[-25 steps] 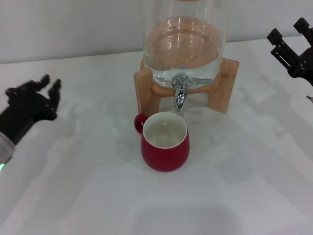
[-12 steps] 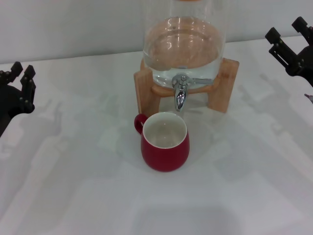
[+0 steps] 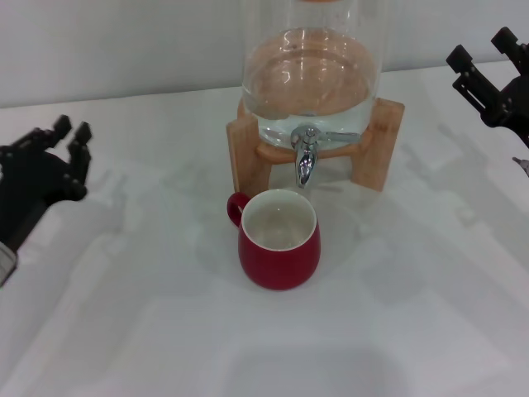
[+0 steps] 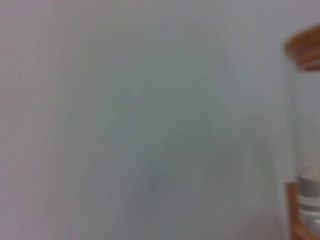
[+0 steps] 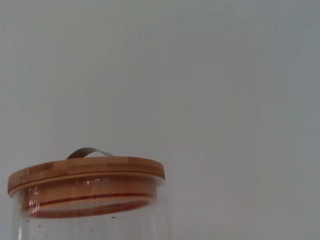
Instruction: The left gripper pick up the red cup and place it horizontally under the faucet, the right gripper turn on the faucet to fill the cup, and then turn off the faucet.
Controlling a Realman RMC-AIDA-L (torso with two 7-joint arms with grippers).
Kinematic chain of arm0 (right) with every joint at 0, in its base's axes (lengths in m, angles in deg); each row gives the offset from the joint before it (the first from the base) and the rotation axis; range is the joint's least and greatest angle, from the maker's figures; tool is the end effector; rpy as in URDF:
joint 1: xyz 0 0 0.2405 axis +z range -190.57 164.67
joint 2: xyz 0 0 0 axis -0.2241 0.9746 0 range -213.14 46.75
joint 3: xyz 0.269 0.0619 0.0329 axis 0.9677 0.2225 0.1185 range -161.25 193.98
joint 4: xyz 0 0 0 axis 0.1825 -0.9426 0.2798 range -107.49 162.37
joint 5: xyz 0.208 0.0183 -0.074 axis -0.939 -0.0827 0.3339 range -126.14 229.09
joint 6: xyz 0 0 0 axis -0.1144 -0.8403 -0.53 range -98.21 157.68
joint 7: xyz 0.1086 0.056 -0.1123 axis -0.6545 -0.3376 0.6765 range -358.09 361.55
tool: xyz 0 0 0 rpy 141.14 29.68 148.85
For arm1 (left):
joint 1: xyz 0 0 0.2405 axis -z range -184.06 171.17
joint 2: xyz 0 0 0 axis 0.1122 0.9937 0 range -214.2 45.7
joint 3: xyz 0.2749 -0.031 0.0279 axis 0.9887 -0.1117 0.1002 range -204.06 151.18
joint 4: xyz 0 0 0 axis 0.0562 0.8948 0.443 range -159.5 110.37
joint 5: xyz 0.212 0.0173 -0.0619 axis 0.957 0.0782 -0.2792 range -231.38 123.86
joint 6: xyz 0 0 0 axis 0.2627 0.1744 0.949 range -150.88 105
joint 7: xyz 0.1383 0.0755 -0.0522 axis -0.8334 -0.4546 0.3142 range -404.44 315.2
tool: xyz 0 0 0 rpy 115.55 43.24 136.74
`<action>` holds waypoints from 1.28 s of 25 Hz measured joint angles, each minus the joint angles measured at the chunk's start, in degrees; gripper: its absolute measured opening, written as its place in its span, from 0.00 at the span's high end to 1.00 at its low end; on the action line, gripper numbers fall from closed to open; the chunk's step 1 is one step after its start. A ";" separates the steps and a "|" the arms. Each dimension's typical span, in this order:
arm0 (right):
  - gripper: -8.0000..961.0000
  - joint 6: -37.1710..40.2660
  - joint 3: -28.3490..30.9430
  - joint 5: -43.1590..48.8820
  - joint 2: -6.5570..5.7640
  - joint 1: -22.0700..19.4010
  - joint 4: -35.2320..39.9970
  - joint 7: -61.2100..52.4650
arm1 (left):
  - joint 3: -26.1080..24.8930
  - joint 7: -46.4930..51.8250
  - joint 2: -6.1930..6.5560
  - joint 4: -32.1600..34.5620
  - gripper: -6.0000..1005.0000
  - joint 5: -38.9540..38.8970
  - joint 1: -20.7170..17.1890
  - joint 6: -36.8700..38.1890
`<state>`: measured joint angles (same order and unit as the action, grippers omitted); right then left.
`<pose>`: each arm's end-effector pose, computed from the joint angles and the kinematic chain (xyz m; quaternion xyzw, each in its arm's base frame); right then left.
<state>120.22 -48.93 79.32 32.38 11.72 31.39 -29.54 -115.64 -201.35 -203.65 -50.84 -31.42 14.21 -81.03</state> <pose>0.3237 0.3458 0.0274 -0.6966 0.1577 0.4719 0.5168 -0.2903 0.3798 -0.0537 -0.8125 -0.1306 -0.3104 0.4758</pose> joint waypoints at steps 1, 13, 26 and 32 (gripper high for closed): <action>0.14 0.00 0.00 -0.01 0.00 0.02 0.00 0.00 | 1.26 0.13 0.01 0.08 0.78 0.07 0.29 0.35; 0.14 0.02 0.00 -0.07 0.00 0.49 0.02 -0.03 | 4.52 6.38 0.14 1.29 0.78 10.46 3.31 2.99; 0.14 0.41 0.00 -0.01 0.06 0.34 0.62 -0.10 | 6.88 9.52 -0.27 0.60 0.78 14.53 3.29 3.07; 0.14 0.55 0.00 -0.07 0.00 0.22 0.62 -0.11 | 8.28 9.30 -0.30 0.24 0.78 14.58 2.42 3.63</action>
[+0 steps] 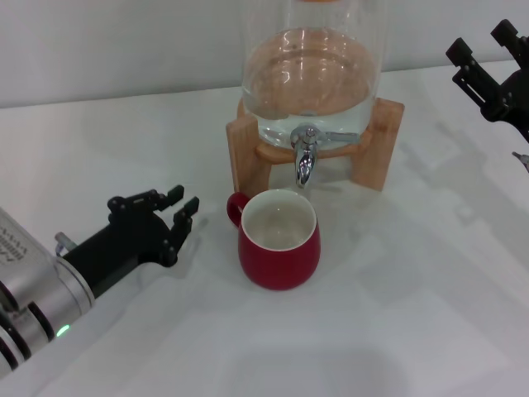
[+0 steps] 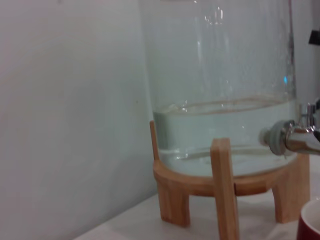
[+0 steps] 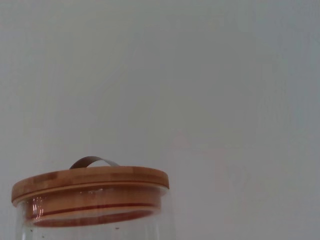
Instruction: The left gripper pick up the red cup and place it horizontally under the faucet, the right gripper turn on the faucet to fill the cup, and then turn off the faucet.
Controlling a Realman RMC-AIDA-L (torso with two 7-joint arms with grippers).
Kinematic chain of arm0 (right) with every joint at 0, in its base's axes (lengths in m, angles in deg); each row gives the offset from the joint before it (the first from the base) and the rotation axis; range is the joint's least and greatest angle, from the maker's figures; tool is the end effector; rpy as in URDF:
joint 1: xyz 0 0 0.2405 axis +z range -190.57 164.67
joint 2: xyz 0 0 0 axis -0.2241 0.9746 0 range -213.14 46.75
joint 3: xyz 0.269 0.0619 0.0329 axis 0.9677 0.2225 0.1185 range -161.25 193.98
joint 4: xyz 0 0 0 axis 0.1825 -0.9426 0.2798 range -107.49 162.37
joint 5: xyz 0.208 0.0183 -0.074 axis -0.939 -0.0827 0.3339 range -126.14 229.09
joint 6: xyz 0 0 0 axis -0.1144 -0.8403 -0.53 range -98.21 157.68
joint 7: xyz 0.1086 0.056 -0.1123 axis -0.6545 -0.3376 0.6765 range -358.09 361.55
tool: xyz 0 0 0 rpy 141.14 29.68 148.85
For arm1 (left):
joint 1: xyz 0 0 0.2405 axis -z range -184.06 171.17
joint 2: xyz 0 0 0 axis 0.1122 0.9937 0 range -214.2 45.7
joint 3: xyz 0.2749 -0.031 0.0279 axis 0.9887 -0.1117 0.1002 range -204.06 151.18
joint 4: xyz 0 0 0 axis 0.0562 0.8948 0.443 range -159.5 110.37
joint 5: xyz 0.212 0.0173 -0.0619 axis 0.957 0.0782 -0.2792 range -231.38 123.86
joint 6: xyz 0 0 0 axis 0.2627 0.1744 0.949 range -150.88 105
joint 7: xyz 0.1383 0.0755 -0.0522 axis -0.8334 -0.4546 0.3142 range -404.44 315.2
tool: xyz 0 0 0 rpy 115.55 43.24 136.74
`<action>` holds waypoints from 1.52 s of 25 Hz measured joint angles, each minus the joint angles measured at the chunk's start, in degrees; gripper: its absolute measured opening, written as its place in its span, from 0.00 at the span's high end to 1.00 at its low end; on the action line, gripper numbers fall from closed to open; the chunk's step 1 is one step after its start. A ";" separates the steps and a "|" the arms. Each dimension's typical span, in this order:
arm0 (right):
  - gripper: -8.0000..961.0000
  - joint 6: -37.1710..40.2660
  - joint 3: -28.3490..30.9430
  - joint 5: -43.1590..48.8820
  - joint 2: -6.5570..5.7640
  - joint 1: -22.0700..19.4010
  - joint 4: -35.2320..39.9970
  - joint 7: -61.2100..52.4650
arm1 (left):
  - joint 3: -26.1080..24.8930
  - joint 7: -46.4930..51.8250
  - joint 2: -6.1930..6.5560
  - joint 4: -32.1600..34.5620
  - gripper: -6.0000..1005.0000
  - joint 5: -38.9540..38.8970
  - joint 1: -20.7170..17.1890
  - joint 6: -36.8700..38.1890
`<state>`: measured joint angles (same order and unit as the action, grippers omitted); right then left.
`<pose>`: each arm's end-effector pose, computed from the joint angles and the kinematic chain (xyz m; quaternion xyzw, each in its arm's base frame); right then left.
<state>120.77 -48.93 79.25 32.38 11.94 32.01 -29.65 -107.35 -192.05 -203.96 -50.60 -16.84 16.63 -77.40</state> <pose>0.3192 0.3477 0.0299 -0.6955 0.1488 0.4787 0.5148 -0.2726 0.3561 -0.1176 -0.9022 -0.1094 -0.2540 0.3311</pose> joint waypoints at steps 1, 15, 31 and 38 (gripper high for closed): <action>0.14 0.00 0.00 0.00 0.00 -0.01 0.00 0.00 | 0.52 -0.05 0.00 -0.01 0.78 -0.05 -0.21 0.17; 0.14 -0.39 0.00 0.44 -0.19 0.43 0.11 -0.01 | 3.58 -0.06 -0.09 -0.33 0.77 -0.25 -1.93 -0.05; 0.14 -0.53 0.00 0.32 -0.08 0.27 0.57 -0.01 | 5.14 0.14 -0.09 -0.86 0.77 0.08 -1.45 0.10; 0.14 -0.61 0.00 0.28 -0.07 0.34 0.59 0.00 | 6.68 0.22 -0.09 -0.86 0.77 -0.25 -1.45 0.15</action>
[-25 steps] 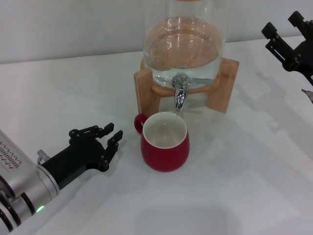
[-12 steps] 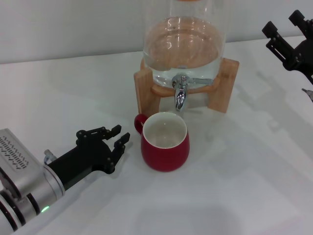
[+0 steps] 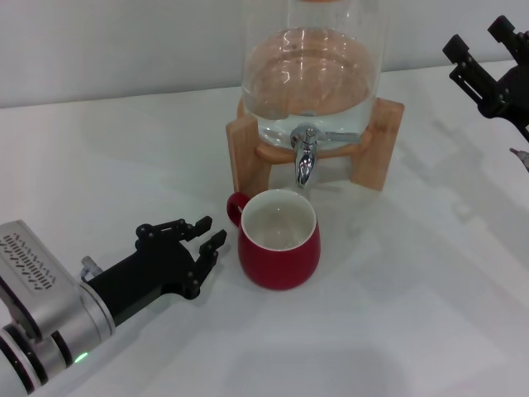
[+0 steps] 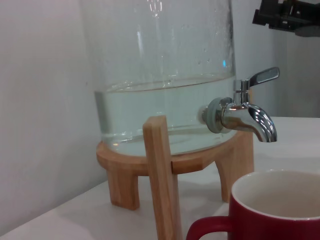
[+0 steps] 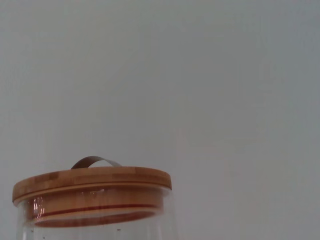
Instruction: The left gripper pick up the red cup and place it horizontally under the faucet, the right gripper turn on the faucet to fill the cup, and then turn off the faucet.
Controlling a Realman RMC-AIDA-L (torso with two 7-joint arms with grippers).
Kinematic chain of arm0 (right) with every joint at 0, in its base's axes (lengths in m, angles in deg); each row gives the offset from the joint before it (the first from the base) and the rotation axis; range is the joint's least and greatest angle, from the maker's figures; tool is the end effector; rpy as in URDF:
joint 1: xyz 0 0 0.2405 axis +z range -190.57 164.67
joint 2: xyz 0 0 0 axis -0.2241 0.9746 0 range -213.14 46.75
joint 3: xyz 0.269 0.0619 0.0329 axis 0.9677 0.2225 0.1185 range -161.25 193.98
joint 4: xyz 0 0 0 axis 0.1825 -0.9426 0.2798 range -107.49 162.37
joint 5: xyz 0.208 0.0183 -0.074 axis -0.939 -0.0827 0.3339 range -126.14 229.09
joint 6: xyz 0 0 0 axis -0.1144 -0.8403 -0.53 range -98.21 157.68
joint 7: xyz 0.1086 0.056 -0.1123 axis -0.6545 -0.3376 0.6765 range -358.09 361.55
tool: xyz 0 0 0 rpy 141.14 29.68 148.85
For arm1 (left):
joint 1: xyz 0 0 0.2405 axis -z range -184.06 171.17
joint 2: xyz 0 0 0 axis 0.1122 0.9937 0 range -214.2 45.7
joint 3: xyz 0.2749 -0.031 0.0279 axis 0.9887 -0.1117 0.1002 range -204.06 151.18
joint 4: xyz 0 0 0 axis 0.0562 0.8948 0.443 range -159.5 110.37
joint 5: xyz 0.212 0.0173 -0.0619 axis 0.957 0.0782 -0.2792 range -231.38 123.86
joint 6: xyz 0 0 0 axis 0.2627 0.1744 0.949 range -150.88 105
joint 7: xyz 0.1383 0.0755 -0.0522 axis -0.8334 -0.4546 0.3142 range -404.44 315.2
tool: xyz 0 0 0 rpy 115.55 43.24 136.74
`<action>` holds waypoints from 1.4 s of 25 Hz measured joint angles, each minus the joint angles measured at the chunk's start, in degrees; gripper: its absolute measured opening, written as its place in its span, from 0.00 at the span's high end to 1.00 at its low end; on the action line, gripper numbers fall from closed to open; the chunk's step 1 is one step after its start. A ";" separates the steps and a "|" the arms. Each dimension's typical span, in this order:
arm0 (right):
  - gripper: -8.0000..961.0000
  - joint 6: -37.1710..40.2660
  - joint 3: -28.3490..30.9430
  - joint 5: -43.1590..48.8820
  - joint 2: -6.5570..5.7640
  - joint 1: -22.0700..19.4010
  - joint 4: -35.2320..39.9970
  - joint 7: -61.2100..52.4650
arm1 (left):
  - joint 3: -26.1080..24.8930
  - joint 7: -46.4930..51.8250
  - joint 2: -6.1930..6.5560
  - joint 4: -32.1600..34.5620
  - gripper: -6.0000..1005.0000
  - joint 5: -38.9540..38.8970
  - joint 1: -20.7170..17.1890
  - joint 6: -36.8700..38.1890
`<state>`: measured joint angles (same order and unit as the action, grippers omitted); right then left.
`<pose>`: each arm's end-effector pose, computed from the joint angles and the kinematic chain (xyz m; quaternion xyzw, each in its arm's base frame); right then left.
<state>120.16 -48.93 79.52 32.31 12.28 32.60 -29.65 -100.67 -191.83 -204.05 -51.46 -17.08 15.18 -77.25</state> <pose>0.3166 0.3516 0.0305 -0.6981 0.1449 0.4776 0.5134 -0.2708 0.3327 -0.1385 -0.9212 -0.0984 -0.2428 0.2878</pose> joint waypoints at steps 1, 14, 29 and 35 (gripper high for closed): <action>0.14 0.00 0.00 0.00 0.01 0.00 0.01 0.00 | 0.02 0.00 0.00 0.00 0.77 -0.01 0.00 0.00; 0.14 0.14 0.00 0.17 0.08 -0.23 0.03 0.00 | 2.89 0.66 0.00 -1.00 0.77 -0.01 0.15 -0.01; 0.14 0.65 0.00 0.17 0.08 -0.38 0.03 0.00 | 3.66 1.12 0.01 -1.06 0.77 -0.03 1.38 1.44; 0.14 0.71 0.00 0.17 0.07 -0.36 0.08 0.00 | 3.31 1.20 0.09 -1.05 0.77 -0.03 1.76 1.64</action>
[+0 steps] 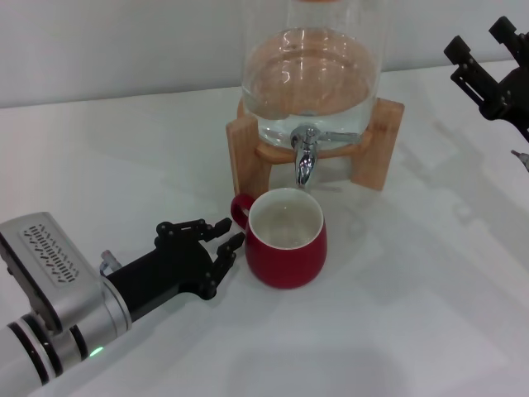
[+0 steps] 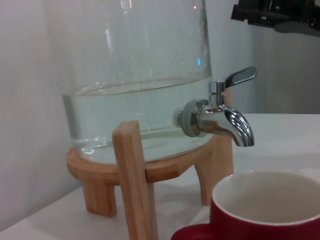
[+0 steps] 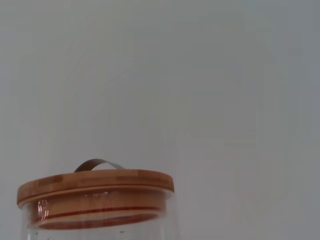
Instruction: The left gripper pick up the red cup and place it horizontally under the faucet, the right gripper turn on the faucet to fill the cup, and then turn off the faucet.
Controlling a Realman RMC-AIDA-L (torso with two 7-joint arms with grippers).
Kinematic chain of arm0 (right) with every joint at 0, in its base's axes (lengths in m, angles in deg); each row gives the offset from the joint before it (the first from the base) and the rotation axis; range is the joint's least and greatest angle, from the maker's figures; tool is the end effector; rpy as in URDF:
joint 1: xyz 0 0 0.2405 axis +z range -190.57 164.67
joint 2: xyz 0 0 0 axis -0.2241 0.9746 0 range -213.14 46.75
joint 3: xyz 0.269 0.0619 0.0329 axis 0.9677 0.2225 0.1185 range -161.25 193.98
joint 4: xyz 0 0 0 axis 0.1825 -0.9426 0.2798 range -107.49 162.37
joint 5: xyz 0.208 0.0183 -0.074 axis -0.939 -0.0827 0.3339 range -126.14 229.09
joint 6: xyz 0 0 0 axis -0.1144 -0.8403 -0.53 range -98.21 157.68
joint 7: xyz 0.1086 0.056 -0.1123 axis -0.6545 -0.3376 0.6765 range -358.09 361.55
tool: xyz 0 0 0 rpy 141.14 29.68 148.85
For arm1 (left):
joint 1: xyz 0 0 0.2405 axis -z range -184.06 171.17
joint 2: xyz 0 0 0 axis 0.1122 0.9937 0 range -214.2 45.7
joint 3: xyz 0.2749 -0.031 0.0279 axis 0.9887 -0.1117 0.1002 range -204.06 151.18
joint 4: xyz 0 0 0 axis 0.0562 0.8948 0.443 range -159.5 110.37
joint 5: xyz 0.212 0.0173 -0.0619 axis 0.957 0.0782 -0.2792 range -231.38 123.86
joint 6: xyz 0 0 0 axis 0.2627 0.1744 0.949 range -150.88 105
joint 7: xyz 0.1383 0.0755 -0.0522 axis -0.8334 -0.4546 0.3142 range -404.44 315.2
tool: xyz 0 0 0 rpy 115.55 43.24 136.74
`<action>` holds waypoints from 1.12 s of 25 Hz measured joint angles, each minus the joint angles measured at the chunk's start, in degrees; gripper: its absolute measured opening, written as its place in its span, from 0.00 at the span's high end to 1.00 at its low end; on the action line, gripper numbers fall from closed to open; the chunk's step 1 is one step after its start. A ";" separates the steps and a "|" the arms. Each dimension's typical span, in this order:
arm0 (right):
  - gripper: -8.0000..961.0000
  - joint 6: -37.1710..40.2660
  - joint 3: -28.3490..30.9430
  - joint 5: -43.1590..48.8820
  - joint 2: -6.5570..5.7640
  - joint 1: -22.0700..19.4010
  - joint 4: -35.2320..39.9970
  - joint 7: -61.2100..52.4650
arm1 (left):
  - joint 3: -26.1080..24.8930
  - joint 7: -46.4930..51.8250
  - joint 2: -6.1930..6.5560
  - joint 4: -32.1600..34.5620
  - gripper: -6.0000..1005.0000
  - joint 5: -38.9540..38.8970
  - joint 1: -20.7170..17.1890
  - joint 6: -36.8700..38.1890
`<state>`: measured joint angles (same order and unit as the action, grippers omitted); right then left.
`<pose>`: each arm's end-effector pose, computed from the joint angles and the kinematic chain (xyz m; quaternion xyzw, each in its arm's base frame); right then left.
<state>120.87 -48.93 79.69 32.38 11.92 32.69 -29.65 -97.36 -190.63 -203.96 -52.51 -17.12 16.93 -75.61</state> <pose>0.3165 0.3487 0.0306 -0.6976 0.1423 0.4804 0.5121 -0.2574 0.3349 -0.1479 -0.9311 -0.0821 -0.2368 0.2649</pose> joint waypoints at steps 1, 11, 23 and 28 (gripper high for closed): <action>0.14 0.00 0.00 0.00 0.00 0.00 0.01 0.00 | -0.06 0.01 0.01 0.04 0.77 0.00 0.11 0.03; 0.14 0.00 0.00 0.00 0.00 0.10 0.03 0.00 | -0.10 0.09 0.08 0.28 0.77 0.01 1.11 0.83; 0.14 0.00 0.00 -0.07 0.00 0.00 0.03 0.00 | 0.33 0.29 0.04 0.23 0.77 0.01 1.24 0.83; 0.14 0.00 0.00 -0.06 0.00 0.00 0.03 0.00 | 0.30 0.52 0.15 0.20 0.77 0.01 1.32 1.25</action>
<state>120.87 -48.93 79.63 32.38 11.92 32.71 -29.65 -97.06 -190.11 -203.81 -52.31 -17.11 18.25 -74.37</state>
